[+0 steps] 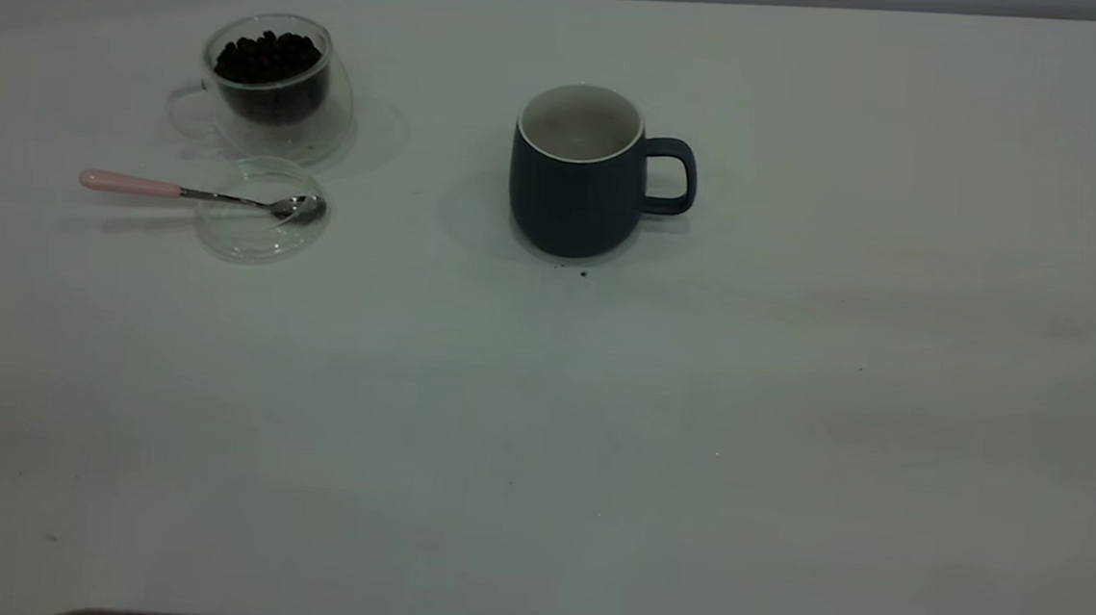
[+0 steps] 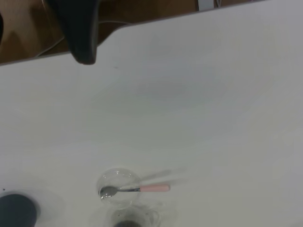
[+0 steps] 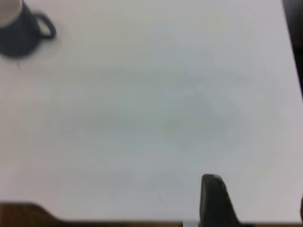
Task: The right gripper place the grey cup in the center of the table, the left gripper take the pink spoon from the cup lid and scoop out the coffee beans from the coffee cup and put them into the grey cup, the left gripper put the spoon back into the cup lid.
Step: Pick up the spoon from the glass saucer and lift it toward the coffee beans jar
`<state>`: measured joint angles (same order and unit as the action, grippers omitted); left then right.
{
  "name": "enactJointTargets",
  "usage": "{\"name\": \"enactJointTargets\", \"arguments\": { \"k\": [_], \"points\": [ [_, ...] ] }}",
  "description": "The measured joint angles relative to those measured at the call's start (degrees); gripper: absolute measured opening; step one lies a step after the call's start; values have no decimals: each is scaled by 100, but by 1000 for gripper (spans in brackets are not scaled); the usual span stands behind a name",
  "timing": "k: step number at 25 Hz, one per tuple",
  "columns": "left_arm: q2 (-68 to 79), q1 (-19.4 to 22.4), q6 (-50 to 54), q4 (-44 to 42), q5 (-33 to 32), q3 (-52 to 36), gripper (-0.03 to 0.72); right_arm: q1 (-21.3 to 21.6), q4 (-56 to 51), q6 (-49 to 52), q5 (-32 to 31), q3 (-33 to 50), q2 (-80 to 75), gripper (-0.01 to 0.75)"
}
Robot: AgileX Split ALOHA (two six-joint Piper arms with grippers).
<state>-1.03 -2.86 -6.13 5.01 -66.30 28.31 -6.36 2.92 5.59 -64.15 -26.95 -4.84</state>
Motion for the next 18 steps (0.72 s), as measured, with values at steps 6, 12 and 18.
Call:
{"name": "enactJointTargets", "arguments": {
  "k": [6,12,18],
  "points": [
    [0,0,0,0,0,0,445,152,48,-21,-20,0,290,455],
    [0,0,0,0,0,0,445,158,55,-21,-25,0,292,455],
    [0,0,0,0,0,0,445,168,55,-21,-25,0,292,455]
  ]
}}
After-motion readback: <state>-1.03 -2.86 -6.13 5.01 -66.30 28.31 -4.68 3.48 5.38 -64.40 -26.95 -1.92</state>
